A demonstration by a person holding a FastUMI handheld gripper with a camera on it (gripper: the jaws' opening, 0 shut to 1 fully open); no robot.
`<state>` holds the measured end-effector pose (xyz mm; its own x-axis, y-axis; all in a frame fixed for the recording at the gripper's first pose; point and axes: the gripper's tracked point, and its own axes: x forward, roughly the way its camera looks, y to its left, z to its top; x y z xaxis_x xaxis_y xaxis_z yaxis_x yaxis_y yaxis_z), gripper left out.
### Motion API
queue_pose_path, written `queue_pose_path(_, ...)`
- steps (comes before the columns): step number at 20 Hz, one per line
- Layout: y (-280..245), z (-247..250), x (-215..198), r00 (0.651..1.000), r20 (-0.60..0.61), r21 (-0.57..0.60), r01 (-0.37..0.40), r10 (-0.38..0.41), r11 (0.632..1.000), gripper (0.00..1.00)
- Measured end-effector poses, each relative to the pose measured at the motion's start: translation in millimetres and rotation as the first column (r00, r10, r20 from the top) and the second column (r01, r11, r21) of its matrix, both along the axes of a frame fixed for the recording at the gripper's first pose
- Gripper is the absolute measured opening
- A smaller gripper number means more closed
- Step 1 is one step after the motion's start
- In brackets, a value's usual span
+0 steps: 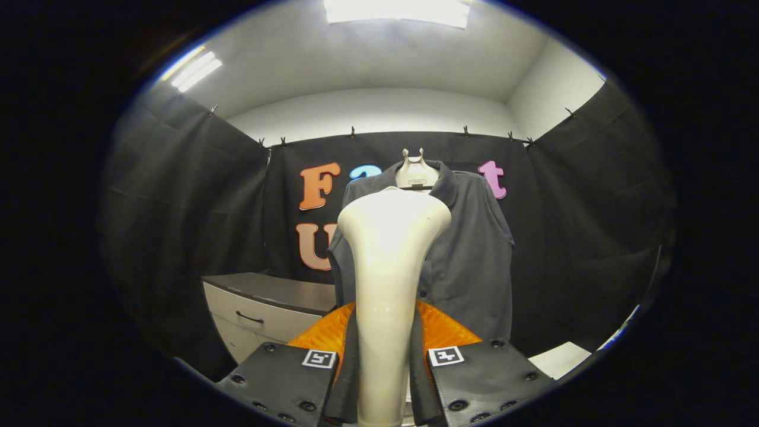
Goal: Iron the clothes twice with a garment steamer, once on the left side and once on the right side.
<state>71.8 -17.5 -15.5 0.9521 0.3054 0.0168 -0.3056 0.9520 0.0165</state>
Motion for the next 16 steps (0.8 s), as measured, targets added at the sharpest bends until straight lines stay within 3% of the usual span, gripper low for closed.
queue_pose_path(16, 1.1, -9.6, -4.3, 1.0, -0.029, 0.015, 0.011, -0.011, 1.0, 0.43)
